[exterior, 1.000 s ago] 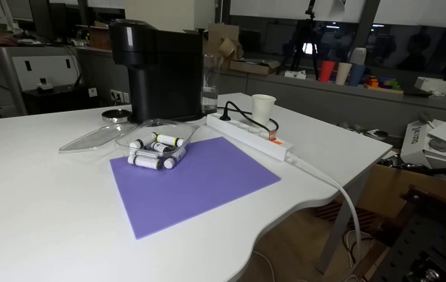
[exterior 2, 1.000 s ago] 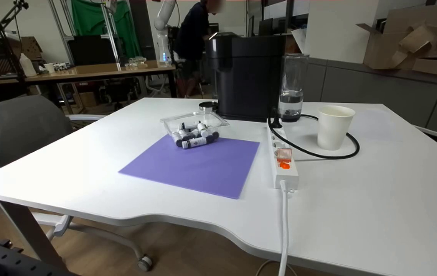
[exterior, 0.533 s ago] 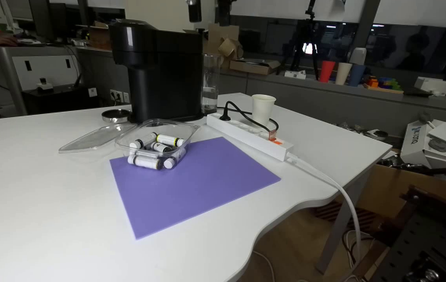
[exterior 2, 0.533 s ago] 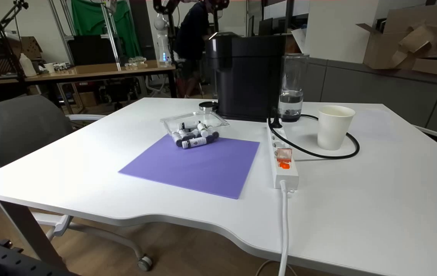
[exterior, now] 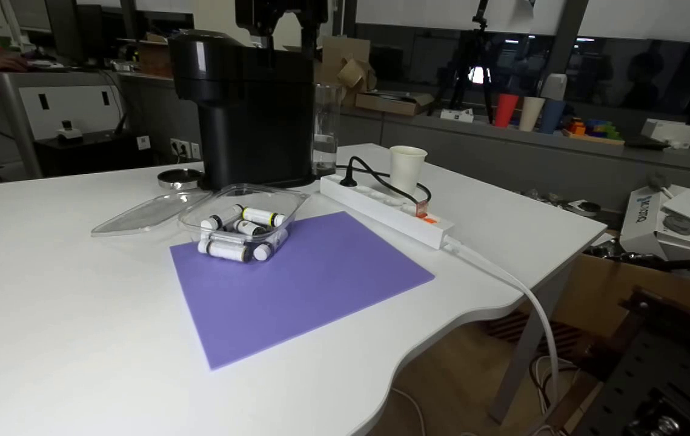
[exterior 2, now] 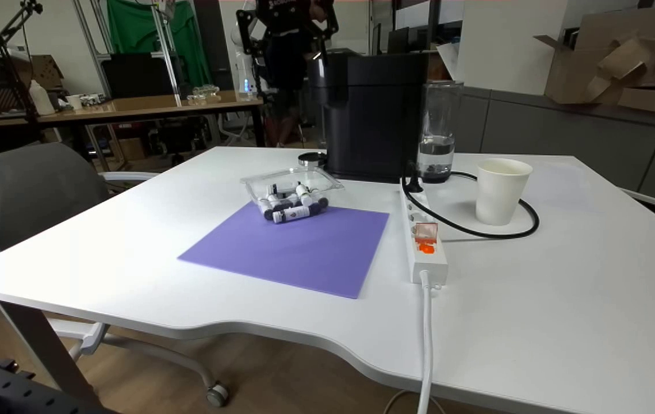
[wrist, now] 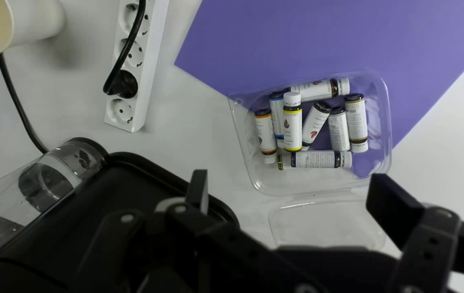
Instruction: Remove one bottle from the box and put it on the table
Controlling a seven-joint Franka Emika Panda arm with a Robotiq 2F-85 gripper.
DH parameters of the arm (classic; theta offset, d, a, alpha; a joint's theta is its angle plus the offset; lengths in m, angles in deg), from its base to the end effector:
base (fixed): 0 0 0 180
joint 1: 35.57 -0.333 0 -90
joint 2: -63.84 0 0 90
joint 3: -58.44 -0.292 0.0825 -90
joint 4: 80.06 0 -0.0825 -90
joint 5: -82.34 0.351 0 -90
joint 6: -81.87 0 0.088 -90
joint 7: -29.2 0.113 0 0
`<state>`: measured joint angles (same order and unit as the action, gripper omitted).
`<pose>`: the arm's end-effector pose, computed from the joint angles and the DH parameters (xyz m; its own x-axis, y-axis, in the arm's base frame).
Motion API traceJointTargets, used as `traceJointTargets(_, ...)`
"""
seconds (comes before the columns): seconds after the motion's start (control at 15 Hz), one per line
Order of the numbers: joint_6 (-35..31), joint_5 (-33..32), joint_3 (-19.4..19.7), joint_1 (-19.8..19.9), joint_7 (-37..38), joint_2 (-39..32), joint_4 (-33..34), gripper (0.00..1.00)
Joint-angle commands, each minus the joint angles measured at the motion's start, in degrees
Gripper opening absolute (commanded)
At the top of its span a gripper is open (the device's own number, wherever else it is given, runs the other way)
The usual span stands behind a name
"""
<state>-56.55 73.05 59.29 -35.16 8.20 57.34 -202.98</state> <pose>0.5431 -0.0133 0.3569 0.8895 0.4472 0.0935 0.4281 -0.8874 0.1712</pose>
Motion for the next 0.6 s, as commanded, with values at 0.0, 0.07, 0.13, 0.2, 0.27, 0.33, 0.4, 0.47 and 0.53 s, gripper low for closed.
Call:
traceJointTargets(0.0,0.3,-0.1,-0.2,0.5,0.3,-0.4,0.4,1.00)
traceJointTargets(0.07,-1.0,-1.7,0.1,0.4,1.5,-0.9,0.0,1.00)
traceJointTargets(0.13,-2.2,-0.6,-0.1,0.6,0.9,-1.7,-0.5,1.00)
traceJointTargets(0.2,-4.0,-0.6,-0.1,0.6,1.0,-2.6,-1.1,1.00)
traceJointTargets(0.27,-5.8,0.6,-0.4,0.8,-0.3,-3.7,-1.7,1.00)
traceJointTargets(0.33,-7.7,0.9,-0.5,0.9,-0.6,-4.7,-2.1,1.00)
traceJointTargets(0.4,-9.2,2.0,-0.9,1.2,-1.7,-6.1,-2.4,1.00)
traceJointTargets(0.47,-10.2,3.2,-1.4,1.6,-2.8,-7.6,-2.3,1.00)
traceJointTargets(0.53,-10.9,3.9,-1.8,1.9,-3.6,-9.1,-2.2,1.00)
